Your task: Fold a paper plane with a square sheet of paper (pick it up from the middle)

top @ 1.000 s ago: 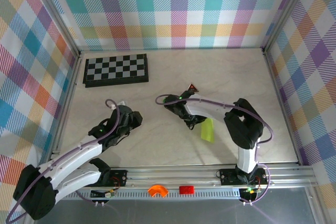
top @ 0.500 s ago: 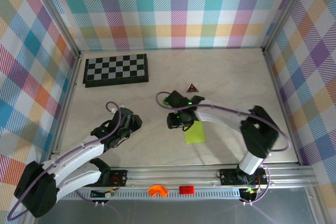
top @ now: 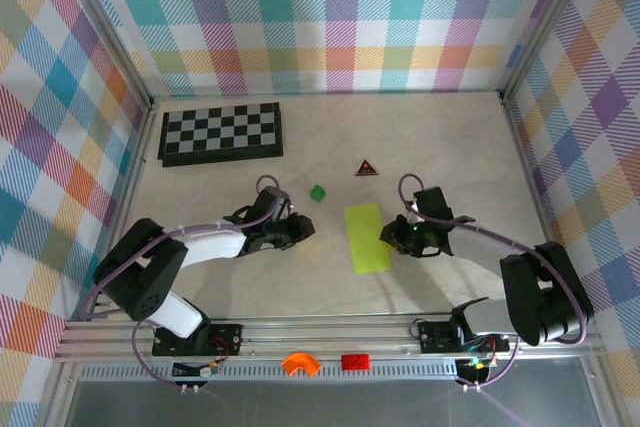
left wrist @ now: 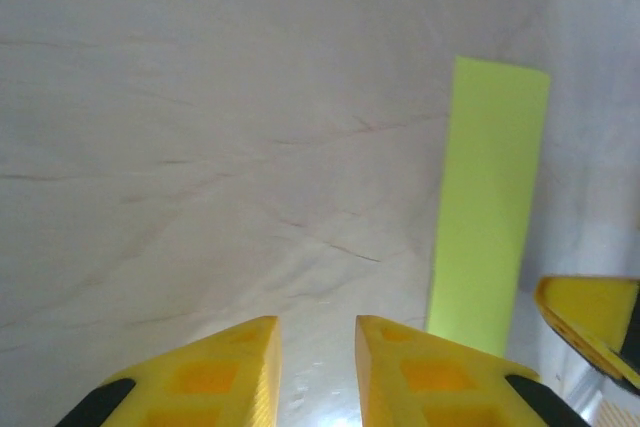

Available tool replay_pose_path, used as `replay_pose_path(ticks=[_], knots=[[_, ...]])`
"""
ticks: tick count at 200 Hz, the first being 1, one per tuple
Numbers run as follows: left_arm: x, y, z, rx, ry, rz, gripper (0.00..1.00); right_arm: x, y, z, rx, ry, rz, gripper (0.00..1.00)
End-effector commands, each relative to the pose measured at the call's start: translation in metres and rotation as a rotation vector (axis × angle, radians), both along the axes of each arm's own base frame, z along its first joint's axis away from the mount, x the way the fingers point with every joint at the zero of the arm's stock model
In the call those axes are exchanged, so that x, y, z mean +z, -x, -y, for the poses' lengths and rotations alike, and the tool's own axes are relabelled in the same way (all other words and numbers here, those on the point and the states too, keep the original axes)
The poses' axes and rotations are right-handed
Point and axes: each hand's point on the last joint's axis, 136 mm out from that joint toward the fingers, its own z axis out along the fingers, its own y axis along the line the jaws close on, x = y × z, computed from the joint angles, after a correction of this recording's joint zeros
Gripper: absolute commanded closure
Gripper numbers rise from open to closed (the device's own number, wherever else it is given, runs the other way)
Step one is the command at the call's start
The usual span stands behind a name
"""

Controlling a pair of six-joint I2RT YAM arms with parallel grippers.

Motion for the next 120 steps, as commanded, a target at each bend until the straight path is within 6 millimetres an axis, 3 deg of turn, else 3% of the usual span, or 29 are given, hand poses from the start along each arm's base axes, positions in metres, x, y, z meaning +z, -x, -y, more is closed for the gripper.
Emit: replay_pose_path(ticks=[1,31,73,120], knots=[[0.018,0.003,0.038,-0.097,0.109,0.011,0.73,0.012,-0.01,-0.013,0.028,-0.11,0.035,0.85],[0.011,0.01,0.057,-0.143,0.125,-0.023,0.7,-0.005,-0.009,-0.012,0.01,-0.111,-0.011,0.9],[0.004,0.016,0.07,-0.187,0.135,-0.061,0.67,-0.035,0.009,-0.002,-0.032,-0.07,-0.106,0.94],[-0.007,0.023,0.083,-0.223,0.122,-0.101,0.66,-0.046,0.018,0.004,-0.063,-0.047,-0.141,0.95]])
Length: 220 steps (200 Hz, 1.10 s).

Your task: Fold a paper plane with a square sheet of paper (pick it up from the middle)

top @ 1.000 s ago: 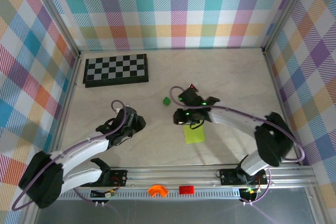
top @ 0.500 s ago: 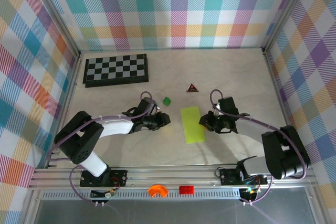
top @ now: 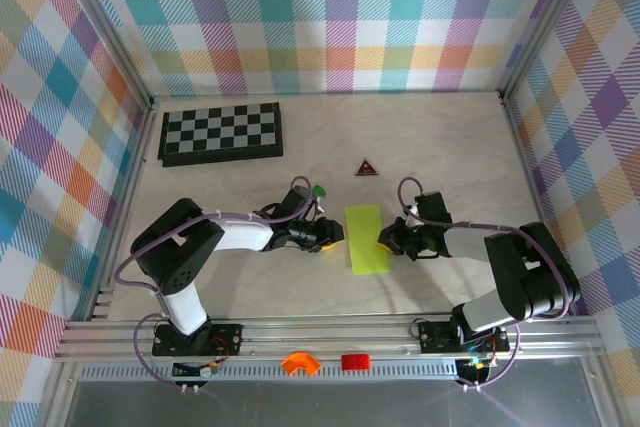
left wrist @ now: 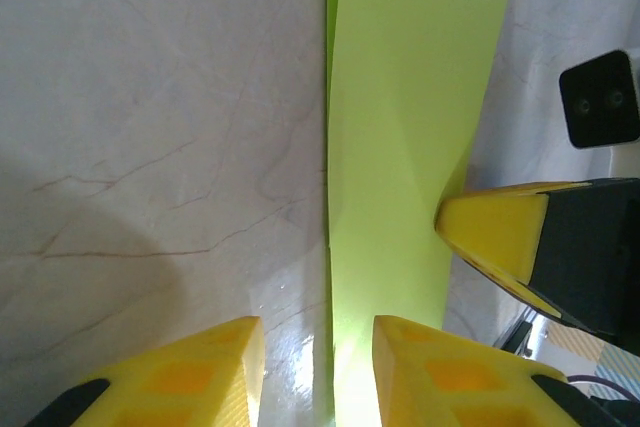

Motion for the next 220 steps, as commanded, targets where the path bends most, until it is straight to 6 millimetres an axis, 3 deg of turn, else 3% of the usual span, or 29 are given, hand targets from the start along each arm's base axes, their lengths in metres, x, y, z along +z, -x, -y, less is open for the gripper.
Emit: replay_pose_path(ticks=[1,117,191,220], knots=[[0.004,0.004,0.016,-0.04,0.03,-0.013,0.66,-0.022,0.017,0.011,-0.038,0.052,-0.091,0.95],[-0.009,0.009,0.033,-0.071,0.018,-0.046,0.7,-0.026,0.024,0.018,-0.051,0.077,-0.093,0.95],[-0.005,0.009,0.038,-0.073,0.03,-0.033,0.78,-0.026,0.023,0.016,-0.047,0.064,-0.091,0.95],[-0.001,0.008,0.037,-0.067,0.038,-0.02,0.75,-0.025,0.022,0.015,-0.047,0.062,-0.086,0.94]])
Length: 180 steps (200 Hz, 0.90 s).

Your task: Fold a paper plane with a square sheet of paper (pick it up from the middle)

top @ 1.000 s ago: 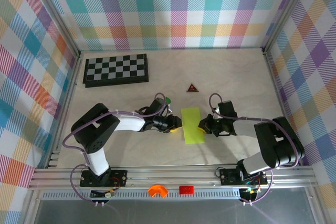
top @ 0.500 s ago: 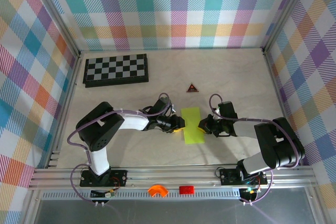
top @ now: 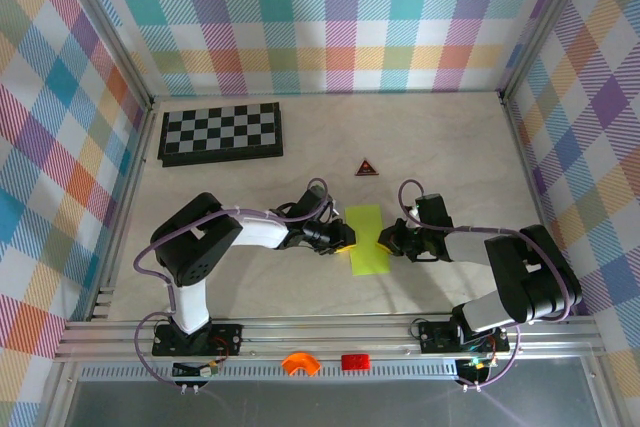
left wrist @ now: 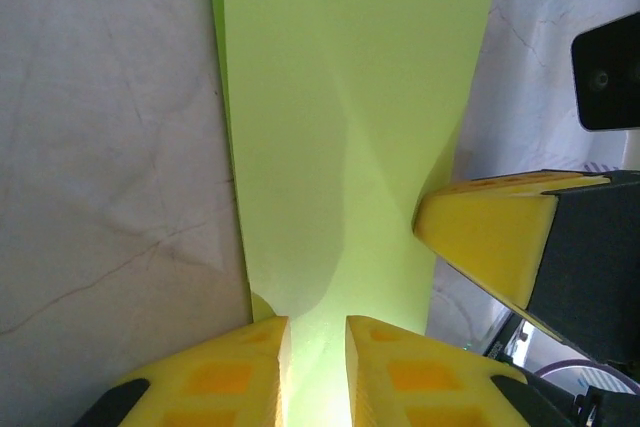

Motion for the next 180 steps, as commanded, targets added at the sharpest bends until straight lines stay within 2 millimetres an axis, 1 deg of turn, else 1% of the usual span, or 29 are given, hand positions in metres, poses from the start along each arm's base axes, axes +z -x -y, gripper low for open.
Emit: replay_pose_path(ticks=[1,20,43,59,81,97,116,136,180], knots=[[0.006,0.002,0.005,-0.008,0.025,0.014,0.75,-0.025,0.023,0.014,-0.031,0.067,-0.118,0.94],[0.007,0.001,-0.001,0.011,-0.007,0.026,0.71,-0.023,0.022,0.014,-0.03,0.066,-0.114,0.94],[0.005,-0.002,-0.014,0.087,-0.075,0.031,0.67,-0.024,0.023,0.015,-0.035,0.073,-0.114,0.94],[0.005,0.002,-0.016,0.116,-0.091,0.038,0.64,-0.026,0.023,0.016,-0.035,0.078,-0.117,0.94],[0.004,0.005,-0.019,0.117,-0.133,0.049,0.62,-0.028,0.024,0.016,-0.039,0.078,-0.12,0.94],[0.007,0.005,-0.016,0.111,-0.124,0.054,0.61,-0.028,0.024,0.016,-0.039,0.076,-0.121,0.94],[0.005,0.007,-0.011,0.089,-0.113,0.042,0.61,-0.028,0.024,0.016,-0.034,0.076,-0.122,0.94],[0.004,0.007,-0.005,0.073,-0.091,0.032,0.63,-0.029,0.025,0.016,-0.034,0.078,-0.124,0.94],[0.008,0.007,0.007,0.028,-0.06,0.031,0.68,-0.032,0.027,0.017,-0.039,0.079,-0.128,0.94]])
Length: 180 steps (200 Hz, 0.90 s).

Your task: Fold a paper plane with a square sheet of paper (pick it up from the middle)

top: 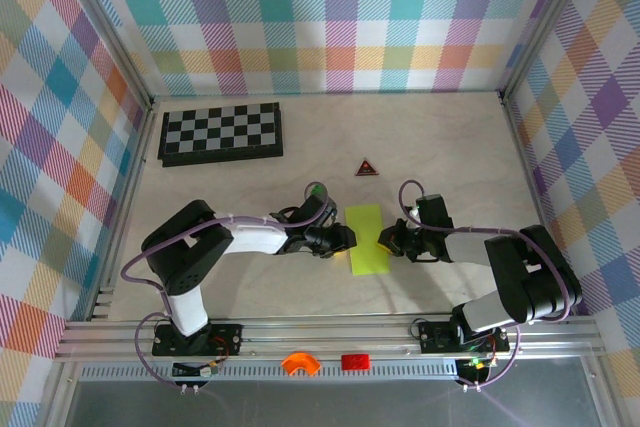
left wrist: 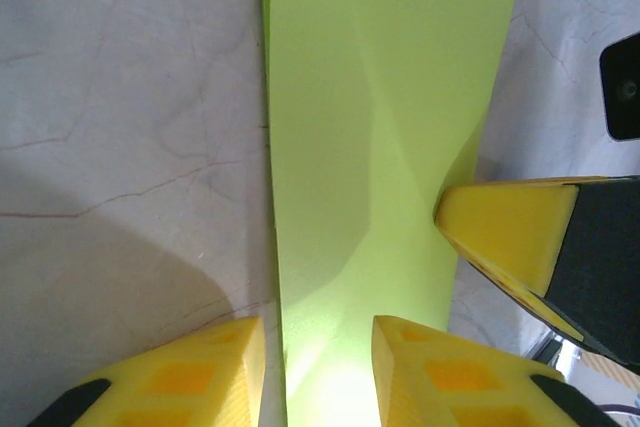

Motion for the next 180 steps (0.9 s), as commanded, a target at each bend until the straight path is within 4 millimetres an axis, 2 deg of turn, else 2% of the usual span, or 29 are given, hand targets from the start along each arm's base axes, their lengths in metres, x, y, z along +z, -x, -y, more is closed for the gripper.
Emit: replay_pose_path(ticks=[1,67,119,148,180], knots=[[0.005,0.0,0.013,-0.044,0.031,0.0,0.69,-0.032,0.026,0.017,-0.04,0.085,-0.137,0.94],[0.006,-0.002,0.012,-0.036,0.036,0.015,0.71,-0.033,0.027,0.017,-0.039,0.088,-0.143,0.94],[0.01,-0.004,0.018,-0.044,0.071,0.036,0.66,-0.033,0.027,0.017,-0.037,0.084,-0.142,0.94],[0.02,-0.009,0.023,-0.058,0.08,0.067,0.65,-0.033,0.028,0.016,-0.034,0.083,-0.142,0.94],[0.018,-0.01,0.026,-0.071,0.077,0.068,0.63,-0.033,0.027,0.017,-0.033,0.084,-0.143,0.94]])
